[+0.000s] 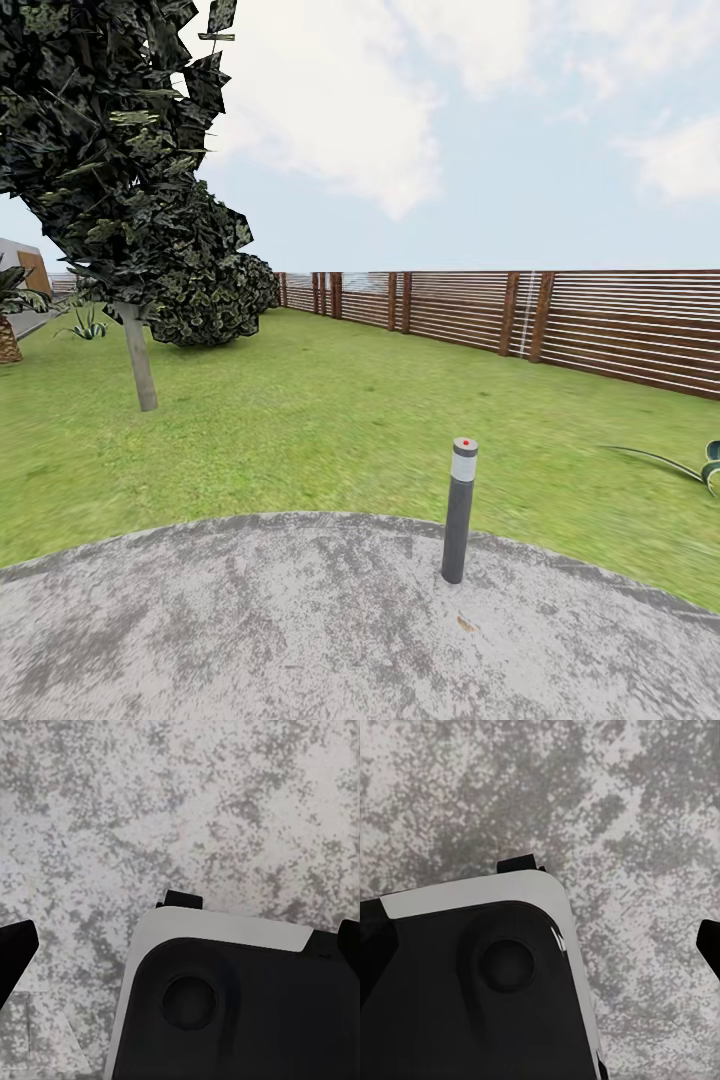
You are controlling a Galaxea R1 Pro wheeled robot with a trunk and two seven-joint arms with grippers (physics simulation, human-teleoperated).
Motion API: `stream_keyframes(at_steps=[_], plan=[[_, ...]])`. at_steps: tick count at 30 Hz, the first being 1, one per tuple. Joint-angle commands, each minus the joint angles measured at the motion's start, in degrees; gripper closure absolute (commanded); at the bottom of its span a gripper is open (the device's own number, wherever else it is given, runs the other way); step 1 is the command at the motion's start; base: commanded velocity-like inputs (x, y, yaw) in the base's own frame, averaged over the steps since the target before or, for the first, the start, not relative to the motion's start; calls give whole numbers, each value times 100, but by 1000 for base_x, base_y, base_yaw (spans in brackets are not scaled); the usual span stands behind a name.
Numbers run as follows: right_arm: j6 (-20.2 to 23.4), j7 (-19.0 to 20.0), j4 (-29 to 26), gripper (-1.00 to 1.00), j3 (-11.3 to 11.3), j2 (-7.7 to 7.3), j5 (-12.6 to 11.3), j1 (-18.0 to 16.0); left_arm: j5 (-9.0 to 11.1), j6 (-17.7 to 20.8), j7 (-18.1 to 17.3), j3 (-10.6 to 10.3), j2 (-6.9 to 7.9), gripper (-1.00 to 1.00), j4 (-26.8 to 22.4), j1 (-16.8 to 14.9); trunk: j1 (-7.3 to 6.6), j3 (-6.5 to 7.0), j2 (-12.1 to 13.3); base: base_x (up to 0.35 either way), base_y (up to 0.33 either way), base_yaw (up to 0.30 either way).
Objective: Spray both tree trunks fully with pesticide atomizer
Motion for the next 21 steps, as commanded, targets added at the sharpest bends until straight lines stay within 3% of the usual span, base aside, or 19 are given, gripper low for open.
stream_keyframes(at_steps=[1, 8, 21], plan=[[-12, -6, -5, -100, -19, 1, 0, 1, 17, -16, -1, 5, 0, -100, 4, -3, 0, -5, -3, 0, 0, 0], [-14, -6, -5, -100, -40, -6, -7, 1, 16, -16, -1, 5, -1, -100, 4, -3, 0, -5, -3, 0, 0, -37], [-14, -6, -5, -100, -32, 0, -1, 1, 15, -16, -1, 5, -2, -100, 4, -3, 0, -5, -3, 0, 0, -175]])
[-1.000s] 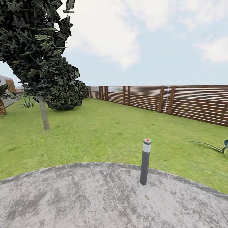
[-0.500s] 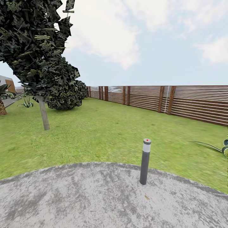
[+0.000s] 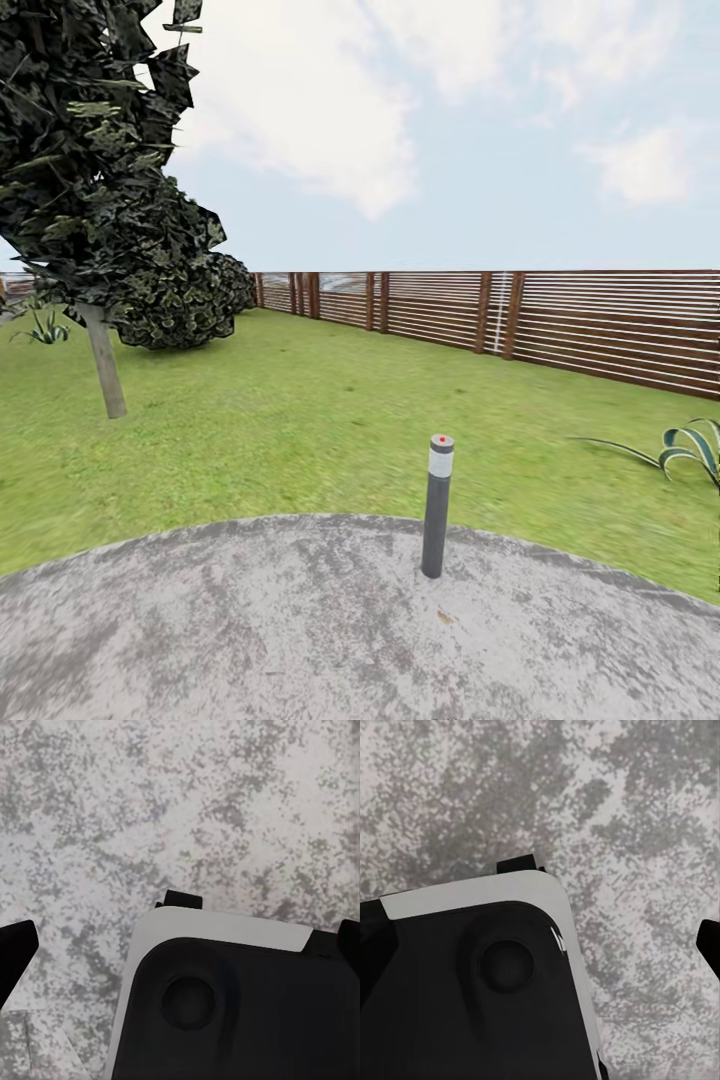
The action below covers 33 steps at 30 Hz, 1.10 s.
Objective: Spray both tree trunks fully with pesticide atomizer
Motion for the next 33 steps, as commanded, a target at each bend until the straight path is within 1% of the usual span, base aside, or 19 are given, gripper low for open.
stream_keyframes(at_steps=[1, 18, 33], plan=[[-11, -6, -6, -100, -17, 2, 0, 1, 17, -16, -1, 5, -1, -100, 4, -3, 0, -5, -3, 0, 0, -46], [-26, -6, -6, -100, -29, -5, -7, 1, 18, -16, -1, 3, -2, -100, 4, -3, 0, -3, -3, 0, 0, -16], [-131, -6, -6, -100, -37, 1, -8, 1, 17, -11, -1, 3, -4, -100, 4, -3, 0, 42, -3, 0, 0, -216]])
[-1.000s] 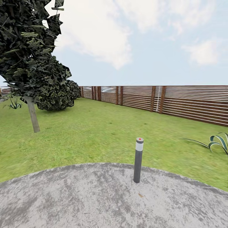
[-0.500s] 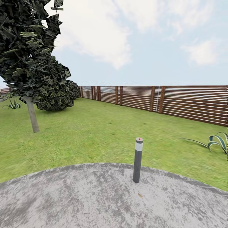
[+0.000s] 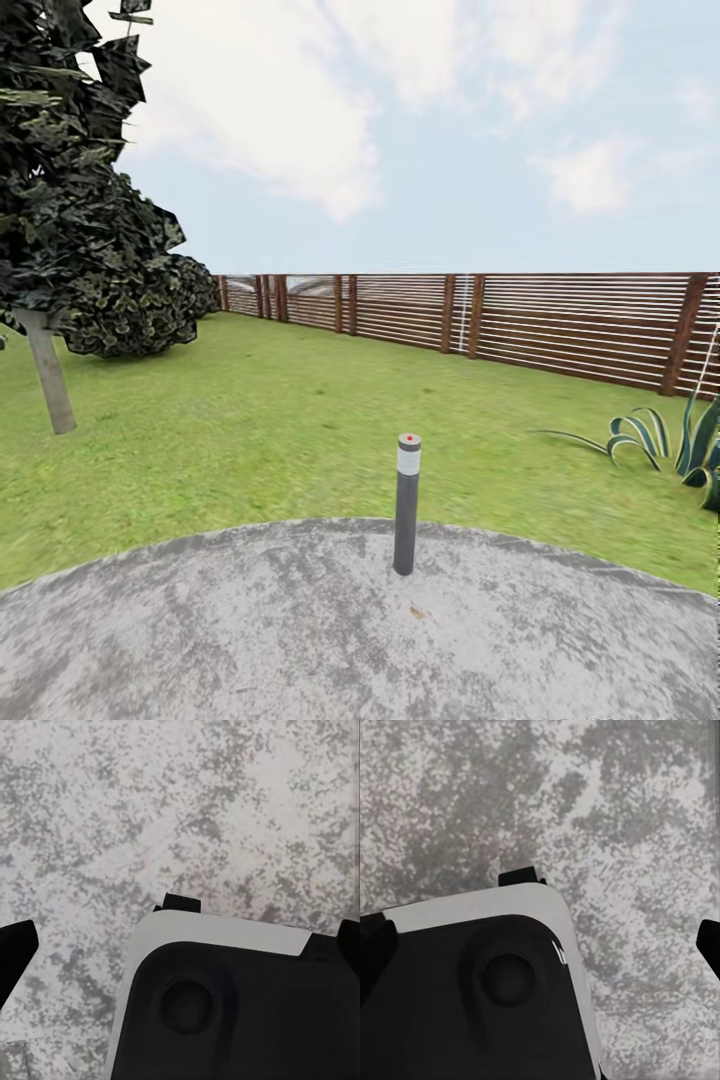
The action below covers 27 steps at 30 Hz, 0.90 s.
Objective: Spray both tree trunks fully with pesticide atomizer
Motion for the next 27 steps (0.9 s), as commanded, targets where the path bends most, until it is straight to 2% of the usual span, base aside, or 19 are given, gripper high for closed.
stream_keyframes(at_steps=[1, 6, 10, 14, 17, 18, 19, 21, 22, 27], plan=[[-12, -6, -6, -100, -14, 2, -1, 1, 18, -16, -1, 5, 0, -100, 4, -3, 0, -4, -3, 0, 0, -92], [-18, -6, -9, -100, -15, 1, -1, 1, 18, -19, -7, 10, -1, -100, 2, -3, 0, -1, -3, 0, 0, -37], [-2, -21, -333, -100, 4, 24, 26, -2, 18, 5, 5, 20, 0, -100, -53, -20, 44, -36, -83, 0, 0, -8], [36, -84, -787, -100, 43, 53, 59, -54, 23, 60, 58, 33, -5, -100, -243, -233, 132, -108, -244, 0, 0, -2], [48, -291, -980, -100, 70, 96, 67, -238, 84, 112, 262, 44, -12, -100, -325, -544, 198, -162, -364, 0, 0, 0], [50, -358, -1008, -100, 77, 122, 71, -304, 137, 131, 334, 45, -14, -100, -336, -634, 220, -180, -404, 0, 0, 0], [52, -487, -1049, -100, 105, 177, 80, -459, 317, 184, 461, 44, -12, -100, -353, -828, 242, -198, -444, 0, 0, 0], [53, -594, -1075, -100, 162, 225, 86, -620, 562, 262, 546, 39, -12, -100, -364, -1025, 285, -234, -524, 0, 0, 0], [51, -667, -1092, -100, 247, 261, 88, -764, 797, 361, 604, 31, -11, -100, -374, -1220, 307, -252, -564, 0, 0, 0], [30, -763, -1126, -100, 427, 315, 76, -1206, 1146, 582, 738, 13, -10, -100, -389, -1736, 417, -341, -765, 0, 0, 0]])
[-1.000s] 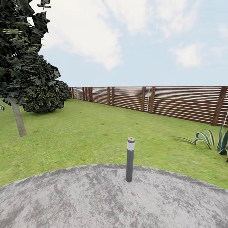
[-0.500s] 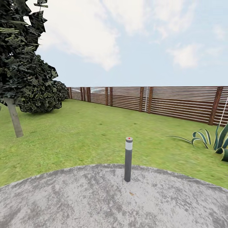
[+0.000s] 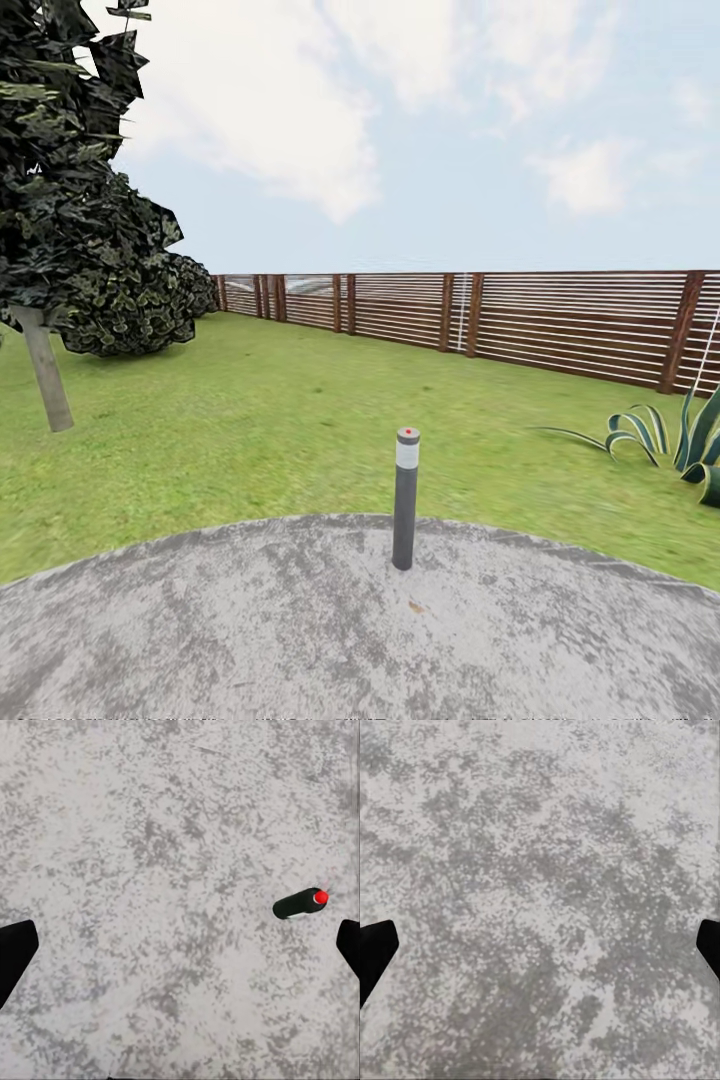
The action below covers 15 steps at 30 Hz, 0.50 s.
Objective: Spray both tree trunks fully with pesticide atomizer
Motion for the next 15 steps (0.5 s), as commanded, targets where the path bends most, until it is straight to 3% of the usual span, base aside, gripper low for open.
stream_keyframes(at_steps=[1, 7, 15], plan=[[-29, -7, 2, -100, -22, 11, 3, -75, 35, 3, 54, 8, -1, -100, -2, -78, 22, -26, -45, 0, 0, 0], [-78, -21, -208, -100, 9, 210, -33, -460, 109, 57, 592, -29, -49, -100, -66, -772, 154, -134, -286, 0, 0, 0], [-92, 2, -279, -100, -4, 256, -76, -507, 145, -119, 482, -9, -36, -100, -183, -904, 330, -277, -607, 0, 0, 0]])
